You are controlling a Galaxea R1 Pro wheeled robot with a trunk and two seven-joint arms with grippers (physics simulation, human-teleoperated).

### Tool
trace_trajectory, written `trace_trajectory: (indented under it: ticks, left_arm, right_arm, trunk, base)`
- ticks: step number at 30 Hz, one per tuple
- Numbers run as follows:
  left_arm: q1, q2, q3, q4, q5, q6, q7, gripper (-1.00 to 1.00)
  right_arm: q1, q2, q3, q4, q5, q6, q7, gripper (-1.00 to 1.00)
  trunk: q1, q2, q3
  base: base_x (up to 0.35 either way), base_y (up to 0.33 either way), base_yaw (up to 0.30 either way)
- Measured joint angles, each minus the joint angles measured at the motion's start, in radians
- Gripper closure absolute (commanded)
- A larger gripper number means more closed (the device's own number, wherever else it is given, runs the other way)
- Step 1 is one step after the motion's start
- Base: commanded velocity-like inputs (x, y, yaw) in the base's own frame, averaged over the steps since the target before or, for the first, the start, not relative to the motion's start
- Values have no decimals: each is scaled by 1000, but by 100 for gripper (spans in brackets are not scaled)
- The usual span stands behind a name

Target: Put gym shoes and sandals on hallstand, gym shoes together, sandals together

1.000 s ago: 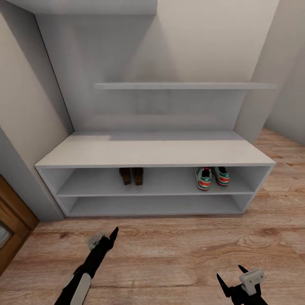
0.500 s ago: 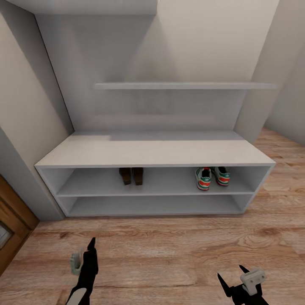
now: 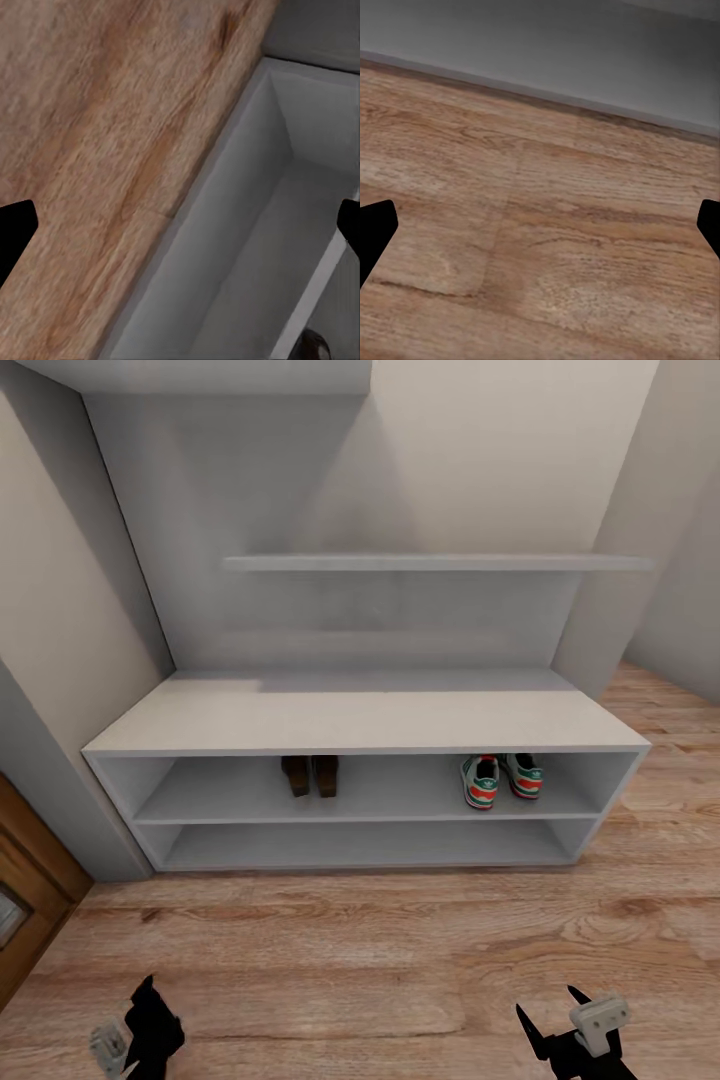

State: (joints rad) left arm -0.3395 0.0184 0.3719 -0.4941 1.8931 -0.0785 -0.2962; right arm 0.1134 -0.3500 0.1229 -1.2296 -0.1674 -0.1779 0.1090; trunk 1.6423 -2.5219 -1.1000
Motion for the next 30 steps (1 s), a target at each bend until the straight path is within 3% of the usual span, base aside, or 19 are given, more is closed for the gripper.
trace_trajectory:
  ticks: [1,2,4,5,8,9,10,13,20,30]
  left_arm:
    - [0,23,1,17,16,0,32,-100]
    - [0,24,0,18,17,0,33,-100]
    - [-1,74,1,53,40,-1,104,-100]
    - [-1,75,0,54,40,-1,106,-100]
    - [-1,146,-1,93,60,-1,221,-100]
    - [-1,147,-2,94,60,-1,223,-100]
    - [0,194,2,119,72,-2,312,-100]
    - [0,221,5,127,77,-3,349,-100]
    - [-1,238,8,126,86,-1,385,-100]
    - [-5,220,11,49,94,3,406,-100]
  right_arm:
    - [0,0,0,0,0,0,0,-100]
    - [0,0,0,0,0,0,0,-100]
    - [0,0,-1,1,1,0,0,-100]
    - [0,0,-1,1,1,0,0,-100]
    - [0,0,-1,2,1,0,-2,-100]
    - [0,0,-1,2,1,0,-2,-100]
    - [-1,-1,-1,7,2,0,-3,-100]
    - [-6,-1,-2,22,2,0,-4,-100]
    - [-28,-1,-2,68,1,0,-5,-100]
    - [-45,-1,-7,189,0,0,-16,-100]
  trunk:
    - [0,0,0]
    - [0,0,0]
    - [0,0,0]
    - [0,0,0]
    - [0,0,0]
    - [0,0,0]
    - [0,0,0]
    - [0,0,0]
    - [0,0,0]
    - [0,0,0]
  base:
    - [0,0,0]
    - [0,0,0]
    - [0,0,0]
    - [0,0,0]
    - [0,0,0]
    - [0,0,0]
    - [0,0,0]
    - [0,0,0]
    - [0,0,0]
    - [0,0,0]
